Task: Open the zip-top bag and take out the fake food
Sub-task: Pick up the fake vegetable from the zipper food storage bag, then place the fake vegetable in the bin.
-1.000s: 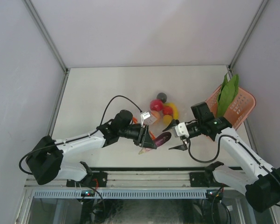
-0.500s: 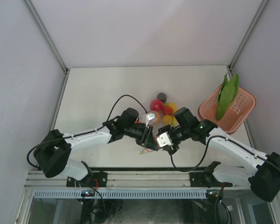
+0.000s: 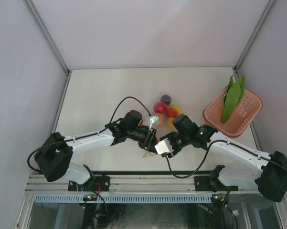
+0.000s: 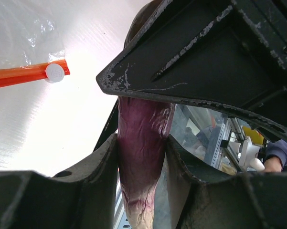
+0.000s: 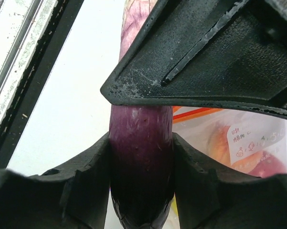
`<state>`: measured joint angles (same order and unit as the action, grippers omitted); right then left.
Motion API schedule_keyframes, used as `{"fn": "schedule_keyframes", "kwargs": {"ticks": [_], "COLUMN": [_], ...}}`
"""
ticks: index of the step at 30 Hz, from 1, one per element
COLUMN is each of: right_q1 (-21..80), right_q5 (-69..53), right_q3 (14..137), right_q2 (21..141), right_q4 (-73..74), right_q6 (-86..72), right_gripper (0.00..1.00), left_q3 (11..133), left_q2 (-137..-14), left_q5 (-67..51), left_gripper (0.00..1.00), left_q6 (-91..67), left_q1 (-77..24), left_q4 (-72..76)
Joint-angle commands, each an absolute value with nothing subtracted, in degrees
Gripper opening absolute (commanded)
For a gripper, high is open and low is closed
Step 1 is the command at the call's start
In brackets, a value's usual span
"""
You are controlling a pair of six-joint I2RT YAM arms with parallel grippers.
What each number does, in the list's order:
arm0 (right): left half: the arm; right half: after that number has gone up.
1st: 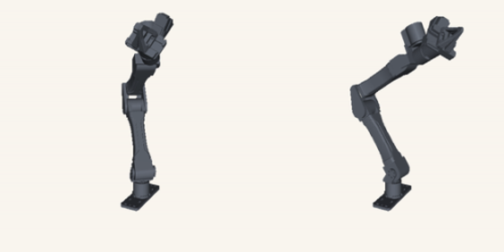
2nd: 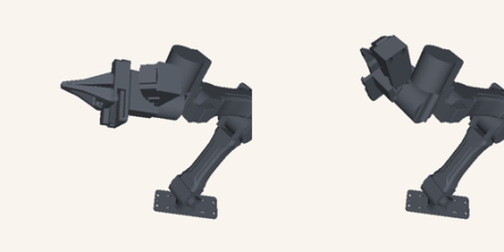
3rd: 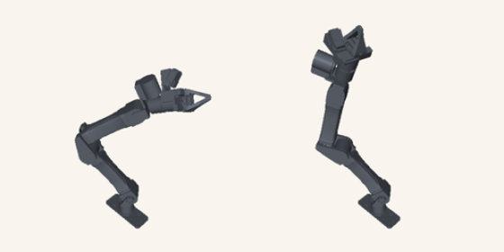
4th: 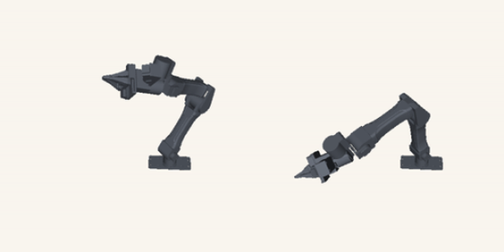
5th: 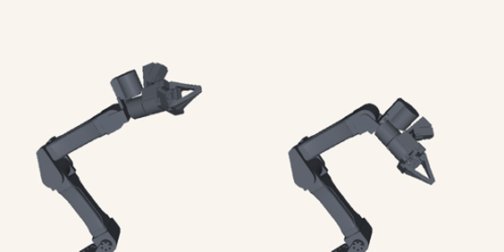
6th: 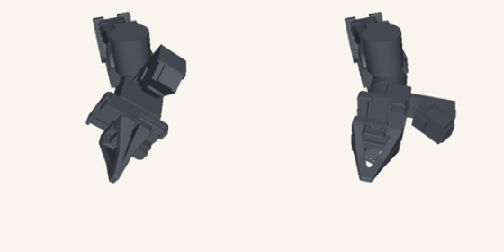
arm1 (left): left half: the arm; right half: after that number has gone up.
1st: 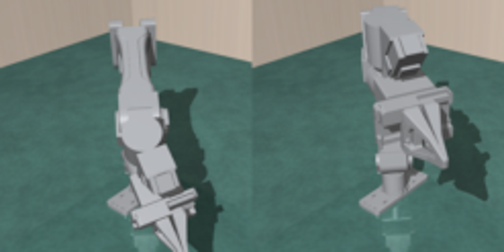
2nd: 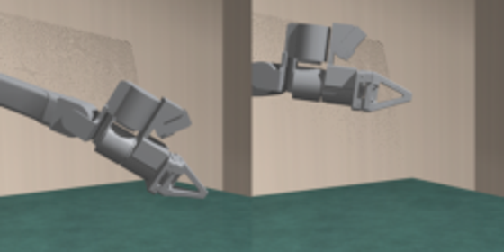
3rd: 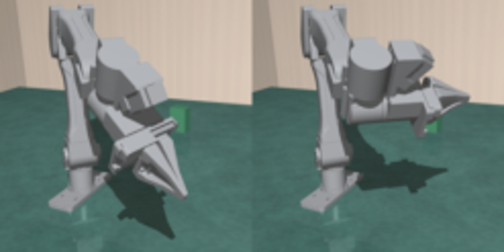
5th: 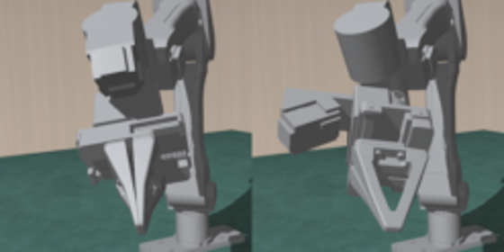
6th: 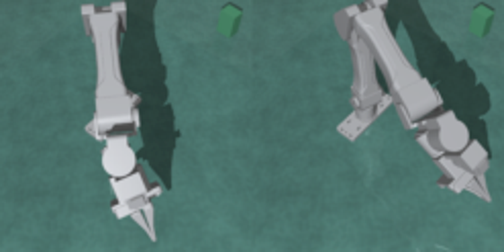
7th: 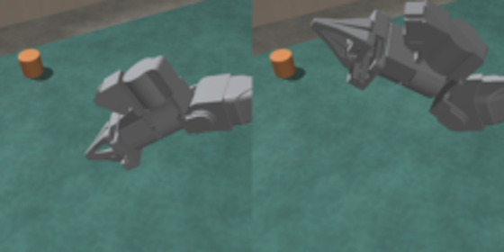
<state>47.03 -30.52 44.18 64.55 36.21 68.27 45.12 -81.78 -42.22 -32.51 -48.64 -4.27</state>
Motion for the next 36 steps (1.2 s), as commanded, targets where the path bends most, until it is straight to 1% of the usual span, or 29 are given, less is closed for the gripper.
{"fn": "schedule_keyframes", "kwargs": {"ticks": [1,4,7,8,12,14,16,19,22,25,31,36], "right_q1": [47.45,47.44,47.42,47.38,46.67,46.14,45.49,44.42,42.89,41.23,36.06,29.74], "right_q5": [-28.88,-29.19,-29.65,-29.79,-30.98,-31.72,-32.69,-34.35,-36.73,-40.03,-46.13,-50.46], "right_q3": [44.43,44.49,44.72,44.78,45.07,45.26,45.46,45.61,46.15,46.41,47.38,48.9], "right_q2": [64.1,63.78,63.64,63.63,63.26,62.9,62.4,61.4,60.4,58.97,56.45,54.4], "right_q4": [33.23,33.23,33.46,33.48,33.92,34.25,34.64,35.37,37.24,39.7,43.32,44.38], "right_q6": [67.53,67.42,67.07,66.94,66.62,66.52,66.45,66.48,67.66,69.65,71.2,68.65], "right_gripper": [0.37,0.29,0.22,0.21,0.17,0.16,0.15,0.13,0.09,0.07,0.06,0.06], "left_q3": [47.91,47.69,46.95,46.75,45.09,44.16,43.26,42.08,40.82,39.04,37.42,35.04], "left_q2": [-80.54,-79.83,-78.48,-77.83,-74.24,-72.08,-70.49,-68.61,-65.58,-59.92,-48.83,-43.92], "left_q5": [-43.91,-43.26,-42.12,-41.62,-39.27,-38.41,-37.88,-37.12,-35.52,-33.17,-27.51,-25.8], "left_gripper": [0.02,0.11,0.25,0.33,0.55,0.62,0.67,0.72,0.74,0.76,0.79,0.8], "left_q6": [-31.38,-31.42,-31.57,-31.56,-31.55,-31.84,-32.12,-32.29,-32.22,-32.78,-31.4,-30.96], "left_q1": [-48.54,-48.36,-48.25,-48.25,-48.25,-48.25,-48.12,-47.84,-47.35,-46.46,-43.37,-42.1], "left_q4": [-4.28,-4.39,-4.48,-4.48,-4.12,-3.33,-2.84,-2.74,-2.34,-0.06,2.23,6.0]}}
